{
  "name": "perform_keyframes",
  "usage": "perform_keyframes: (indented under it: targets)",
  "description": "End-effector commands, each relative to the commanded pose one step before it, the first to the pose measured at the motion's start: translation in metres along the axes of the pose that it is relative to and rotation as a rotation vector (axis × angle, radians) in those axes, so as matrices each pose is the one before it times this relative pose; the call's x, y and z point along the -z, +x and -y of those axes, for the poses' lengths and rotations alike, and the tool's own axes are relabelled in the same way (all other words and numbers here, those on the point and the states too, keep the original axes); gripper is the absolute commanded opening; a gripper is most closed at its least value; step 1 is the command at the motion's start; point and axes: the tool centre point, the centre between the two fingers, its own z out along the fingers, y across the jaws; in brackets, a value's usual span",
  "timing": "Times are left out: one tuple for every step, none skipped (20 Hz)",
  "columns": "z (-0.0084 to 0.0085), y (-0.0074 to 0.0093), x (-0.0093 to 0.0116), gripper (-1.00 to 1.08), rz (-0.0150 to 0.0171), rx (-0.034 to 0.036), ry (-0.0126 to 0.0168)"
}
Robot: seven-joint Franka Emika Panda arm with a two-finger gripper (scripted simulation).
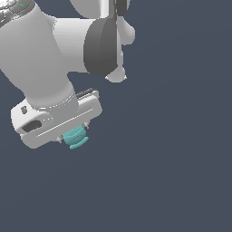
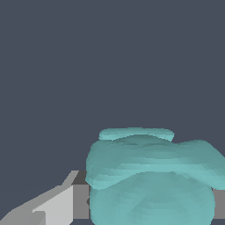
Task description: Pick up the object and move it to a goal position.
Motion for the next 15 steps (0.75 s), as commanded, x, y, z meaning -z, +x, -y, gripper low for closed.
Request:
perform_keyframes:
  targets:
    - [-0.00433, 0.00169, 0.00780, -1.00, 0.00081, 0.00007, 0.00023]
    - [-0.00139, 0.00055, 0.00240, -1.00, 0.00000, 0.00000, 0.00000]
    - [-0.00125, 0.00050, 0.00215, -1.00, 0.00000, 0.00000, 0.00000]
    - [-0.00112, 0.00045, 0.00190, -1.00, 0.00000, 0.00000, 0.00000]
    - [-0.00100, 0.00041, 0.00168, -1.00, 0.00000, 0.00000, 0.00000]
    - [-0.00088, 0.00037, 0.00146, -1.00, 0.00000, 0.00000, 0.00000]
    - [-0.00077, 0.00033, 0.00125, -1.00, 0.00000, 0.00000, 0.00000]
    - [-0.00067, 0.00029, 0.00106, -1.00, 0.00000, 0.00000, 0.00000]
    - [-0.00057, 0.00026, 0.00088, -1.00, 0.00000, 0.00000, 0.00000]
    - [-0.00047, 0.00022, 0.00071, -1.00, 0.00000, 0.00000, 0.00000]
    - [-0.00038, 0.00018, 0.00056, -1.00, 0.00000, 0.00000, 0.00000]
    - [-0.00029, 0.00015, 0.00042, -1.00, 0.00000, 0.00000, 0.00000]
    - [-0.00021, 0.00011, 0.00029, -1.00, 0.00000, 0.00000, 0.00000]
    - [-0.00012, 0.00006, 0.00016, -1.00, 0.00000, 0.00000, 0.00000]
    - [-0.00004, 0.00002, 0.00005, -1.00, 0.00000, 0.00000, 0.00000]
